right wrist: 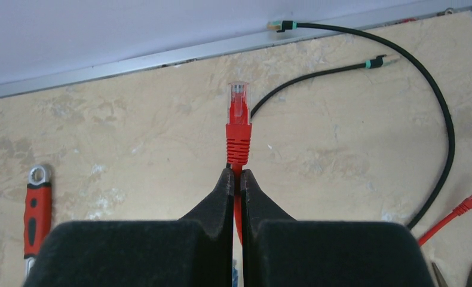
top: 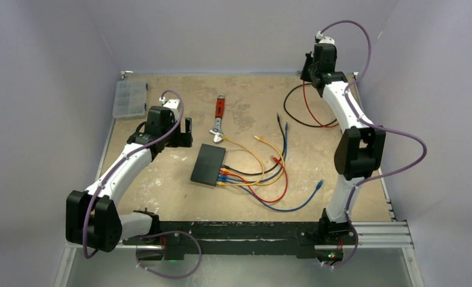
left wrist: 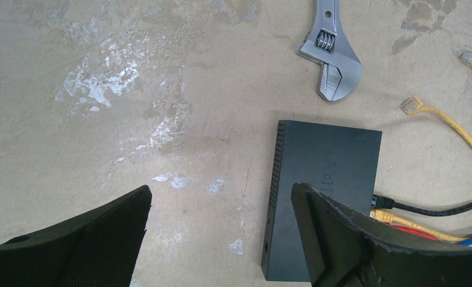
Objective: Pull the plug from the switch port
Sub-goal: Place the connector at the center of the board.
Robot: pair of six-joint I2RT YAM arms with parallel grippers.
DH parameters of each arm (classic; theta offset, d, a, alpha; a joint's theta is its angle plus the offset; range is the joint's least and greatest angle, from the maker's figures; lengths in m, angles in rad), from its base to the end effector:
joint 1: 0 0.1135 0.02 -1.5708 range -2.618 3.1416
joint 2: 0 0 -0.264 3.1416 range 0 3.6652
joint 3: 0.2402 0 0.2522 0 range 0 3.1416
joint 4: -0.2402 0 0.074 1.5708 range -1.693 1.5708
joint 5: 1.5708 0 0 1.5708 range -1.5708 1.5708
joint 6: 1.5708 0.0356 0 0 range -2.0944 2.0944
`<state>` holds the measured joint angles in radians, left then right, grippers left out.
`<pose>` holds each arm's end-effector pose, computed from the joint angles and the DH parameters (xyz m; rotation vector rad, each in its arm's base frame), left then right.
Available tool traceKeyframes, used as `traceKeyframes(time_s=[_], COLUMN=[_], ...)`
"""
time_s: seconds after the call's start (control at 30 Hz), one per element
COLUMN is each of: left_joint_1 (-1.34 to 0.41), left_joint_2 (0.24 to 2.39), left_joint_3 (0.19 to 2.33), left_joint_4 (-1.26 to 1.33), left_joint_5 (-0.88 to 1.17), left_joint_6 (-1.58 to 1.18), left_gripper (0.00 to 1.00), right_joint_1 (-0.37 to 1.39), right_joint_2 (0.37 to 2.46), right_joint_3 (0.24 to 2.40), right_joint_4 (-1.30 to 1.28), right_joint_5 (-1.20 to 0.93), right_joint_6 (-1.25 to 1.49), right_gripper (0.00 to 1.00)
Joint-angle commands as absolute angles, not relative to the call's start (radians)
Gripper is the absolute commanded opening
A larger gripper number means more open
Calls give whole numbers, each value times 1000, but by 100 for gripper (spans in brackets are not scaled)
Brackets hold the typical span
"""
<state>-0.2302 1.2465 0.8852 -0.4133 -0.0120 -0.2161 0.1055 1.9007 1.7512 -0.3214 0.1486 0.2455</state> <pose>0.2577 -0.0600 0.2566 0.0107 2.3546 -0.2054 0.4520 0.0426 0.3366 0.2349 2.0232 0.0686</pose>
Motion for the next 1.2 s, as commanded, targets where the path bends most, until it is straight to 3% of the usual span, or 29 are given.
traceKeyframes(time_s=[0.0, 0.5, 0.63, 0.77, 0.87, 0.97, 1.17], left_joint_1=[-226, -227, -227, -228, -230, -232, -235], left_joint_2=[1245, 1245, 1246, 1243, 1242, 1241, 1235], left_joint_3=[882, 877, 878, 878, 876, 876, 876], left_joint_4=[-406, -402, -400, -402, -401, -402, -400], left_joint_5=[-5, 15, 25, 28, 27, 25, 28], left_joint_6=[-203, -204, -202, -201, -202, -202, -209], left_gripper=[88, 87, 87, 87, 88, 88, 88], right_joint_1=[102, 99, 89, 68, 47, 32, 27], right_joint_2=[1959, 2140, 2145, 2132, 2115, 2081, 1988], right_joint_3=[1887, 2075, 2078, 2080, 2077, 2051, 1928], right_joint_4=[-324, -362, -367, -375, -381, -373, -326], right_joint_5=[172, 84, 78, 90, 93, 73, -50], right_joint_6=[227, 225, 239, 274, 295, 306, 315], right_gripper=[0, 0, 5, 19, 42, 58, 70])
